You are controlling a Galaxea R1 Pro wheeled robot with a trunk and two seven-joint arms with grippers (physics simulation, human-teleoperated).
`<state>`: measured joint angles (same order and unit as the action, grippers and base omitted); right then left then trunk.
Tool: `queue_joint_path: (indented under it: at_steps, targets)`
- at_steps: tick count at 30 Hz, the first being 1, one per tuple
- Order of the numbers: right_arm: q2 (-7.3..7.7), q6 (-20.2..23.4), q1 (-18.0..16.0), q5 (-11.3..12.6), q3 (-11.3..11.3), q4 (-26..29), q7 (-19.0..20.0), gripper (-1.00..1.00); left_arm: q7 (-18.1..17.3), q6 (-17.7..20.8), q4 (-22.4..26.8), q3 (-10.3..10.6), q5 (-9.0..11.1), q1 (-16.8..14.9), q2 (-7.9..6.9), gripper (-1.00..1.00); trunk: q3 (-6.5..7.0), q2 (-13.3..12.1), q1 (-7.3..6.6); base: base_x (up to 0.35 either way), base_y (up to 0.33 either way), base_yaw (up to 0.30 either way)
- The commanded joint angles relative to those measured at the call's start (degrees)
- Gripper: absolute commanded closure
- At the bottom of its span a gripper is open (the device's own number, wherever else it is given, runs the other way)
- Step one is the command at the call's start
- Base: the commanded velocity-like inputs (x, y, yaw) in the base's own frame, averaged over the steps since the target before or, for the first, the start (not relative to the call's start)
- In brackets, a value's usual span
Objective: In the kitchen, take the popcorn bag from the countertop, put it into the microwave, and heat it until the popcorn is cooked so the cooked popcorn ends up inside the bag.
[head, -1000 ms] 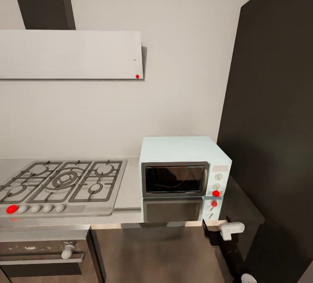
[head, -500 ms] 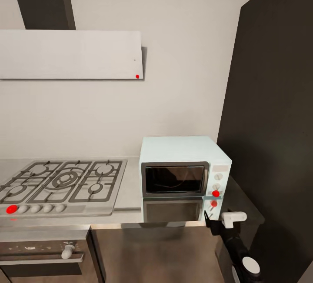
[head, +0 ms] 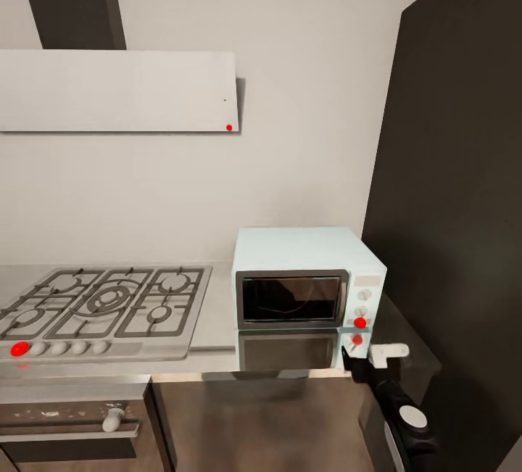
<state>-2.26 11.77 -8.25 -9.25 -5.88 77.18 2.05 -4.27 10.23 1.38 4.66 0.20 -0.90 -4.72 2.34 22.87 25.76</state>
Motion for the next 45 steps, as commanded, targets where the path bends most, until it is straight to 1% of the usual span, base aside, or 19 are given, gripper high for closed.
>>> queue_joint_path:
  at_steps: [1,2,6,10,15,20,21,22,24,28,29,33,40,45]
  targets:
    - [-0.05,0.8,-0.5,-0.6,-0.1,0.1,0.2,-1.0,-0.2,0.3,0.1,0.4,0.0,0.0,-0.03,-1.0,-0.03,0.0,0.02,0.0,0.0,0.0]
    - [-0.04,1.9,-1.3,-0.6,-0.2,0.1,0.2,-1.0,-0.2,0.3,0.1,0.4,0.0,0.0,-0.03,-1.0,-0.03,0.0,0.02,0.0,0.0,0.0]
    - [-0.03,4.2,-2.6,-0.6,-0.3,0.1,0.2,-1.0,-0.2,0.3,0.1,0.4,0.0,0.0,-0.03,-1.0,-0.03,0.0,0.02,0.0,0.0,0.0]
    - [-0.03,4.8,-3.0,-0.6,-0.3,0.1,0.2,-1.0,-0.2,0.3,0.1,0.4,0.0,0.0,-0.03,-1.0,-0.03,0.0,0.02,0.043,0.0,0.0]
    - [-0.02,4.9,-3.0,-0.6,-0.3,0.1,0.2,-1.0,-0.2,0.3,0.1,0.4,0.0,0.0,-0.03,-1.0,-0.03,0.0,0.02,0.227,-0.023,0.0]
    - [-0.02,4.9,-3.0,-0.6,-0.6,0.1,0.2,-1.0,-0.2,0.3,0.1,0.4,0.0,0.0,-0.03,-1.0,-0.03,0.0,0.02,0.035,-0.005,0.0]
    - [-0.02,4.9,-3.0,-0.6,-0.8,0.1,0.2,-1.0,-0.2,0.3,0.1,0.4,0.0,0.0,-0.03,-1.0,-0.03,0.0,0.02,0.006,-0.001,0.0]
    - [-0.02,4.9,-3.0,-0.6,-1.8,0.1,0.2,-1.0,-0.2,0.3,0.2,0.4,0.0,0.0,-0.03,-1.0,-0.03,0.0,0.02,0.003,0.0,0.0]
    - [-0.02,4.9,-3.0,-0.6,-3.0,0.0,0.2,-1.0,-0.2,0.3,0.2,0.4,0.0,0.0,-0.03,-1.0,-0.03,0.0,0.02,0.06,-0.017,0.0]
    - [-0.02,4.8,-3.0,-0.6,-6.2,-0.8,0.3,-1.0,-0.2,0.3,0.2,0.4,0.1,0.0,-0.03,-1.0,-0.03,0.0,0.02,0.181,-0.111,0.0]
    - [-0.02,4.8,-3.0,-0.6,-6.6,-1.1,0.3,-1.0,-0.2,0.3,0.2,0.4,0.0,0.0,-0.03,-1.0,-0.03,0.0,0.02,0.116,-0.075,0.0]
    - [-0.02,4.6,-3.0,-0.6,-7.1,-2.7,0.3,-1.0,-0.2,0.3,0.2,0.4,0.0,0.0,-0.03,-1.0,-0.03,0.0,0.02,0.043,-0.028,0.0]
    - [-0.02,4.4,-3.0,-0.7,-7.2,-7.3,0.3,-1.0,-0.2,0.3,0.2,0.4,0.0,0.0,-0.03,-1.0,-0.03,0.0,0.02,0.01,-0.003,0.0]
    - [-0.02,4.3,-3.0,-0.7,-7.2,-9.3,0.3,-1.0,-0.2,0.3,0.2,0.4,0.0,0.0,-0.03,-1.0,-0.03,0.0,0.02,0.216,0.0,0.0]
